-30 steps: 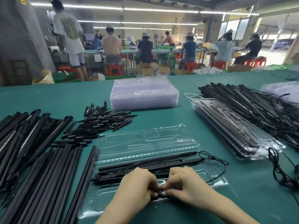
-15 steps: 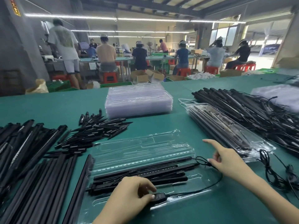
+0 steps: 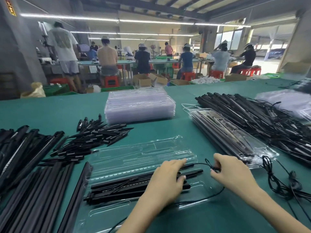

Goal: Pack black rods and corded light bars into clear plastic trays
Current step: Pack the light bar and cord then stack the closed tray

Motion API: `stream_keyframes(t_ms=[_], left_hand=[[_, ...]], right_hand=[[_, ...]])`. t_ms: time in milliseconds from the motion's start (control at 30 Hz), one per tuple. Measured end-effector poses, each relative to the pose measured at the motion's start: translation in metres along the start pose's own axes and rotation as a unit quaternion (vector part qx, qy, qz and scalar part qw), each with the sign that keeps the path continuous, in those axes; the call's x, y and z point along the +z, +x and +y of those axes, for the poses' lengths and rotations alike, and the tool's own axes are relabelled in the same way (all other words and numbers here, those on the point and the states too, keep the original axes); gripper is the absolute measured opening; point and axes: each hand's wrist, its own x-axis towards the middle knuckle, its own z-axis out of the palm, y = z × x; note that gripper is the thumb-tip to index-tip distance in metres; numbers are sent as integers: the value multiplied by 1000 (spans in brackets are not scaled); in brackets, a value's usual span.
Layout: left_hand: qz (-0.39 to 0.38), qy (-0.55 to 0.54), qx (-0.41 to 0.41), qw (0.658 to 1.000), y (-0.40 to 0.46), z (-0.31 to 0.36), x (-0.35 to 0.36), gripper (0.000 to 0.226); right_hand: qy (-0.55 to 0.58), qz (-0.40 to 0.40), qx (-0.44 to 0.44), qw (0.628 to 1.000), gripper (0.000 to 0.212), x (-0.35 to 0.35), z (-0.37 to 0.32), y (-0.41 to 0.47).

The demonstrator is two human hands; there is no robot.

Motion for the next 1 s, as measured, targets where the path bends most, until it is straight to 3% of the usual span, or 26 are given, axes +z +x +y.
stream_keyframes(t_ms=[67,167,300,433,533,667,733,800,900,1000], left_hand=[[-13,-7,-4,1000,12,2,5,56],[-28,-22,-16,999,28,3,11,51],[-57,-25,-4,998,32,-1,20,44],[-51,67,1,996,17,-15,22,53],[-96,155,-12,983,2,-30,18,62],[-140,157,-53,976,-14,-45,9,92],[-143,149,-52,977,-17,-52,7,84],[-148,129,-45,979,-20,-60,2,69],[-143,113,-36,983,-28,-76,-11,62],[-144,147,-35,978,-38,-91,-20,55]], right_hand=[[-25,85,-108,990,31,1,-3,-6],[-42,265,-291,918,19,4,1,-14],[-117,328,-424,836,29,14,16,-14],[-106,337,-392,849,25,29,16,-12],[-80,339,-351,869,22,39,14,-13],[-58,338,-286,895,13,46,10,-17],[-18,321,-258,911,8,48,11,-22],[24,291,-246,924,29,54,14,-27],[27,280,-263,923,15,53,17,-33],[6,282,-260,924,25,55,21,-30]])
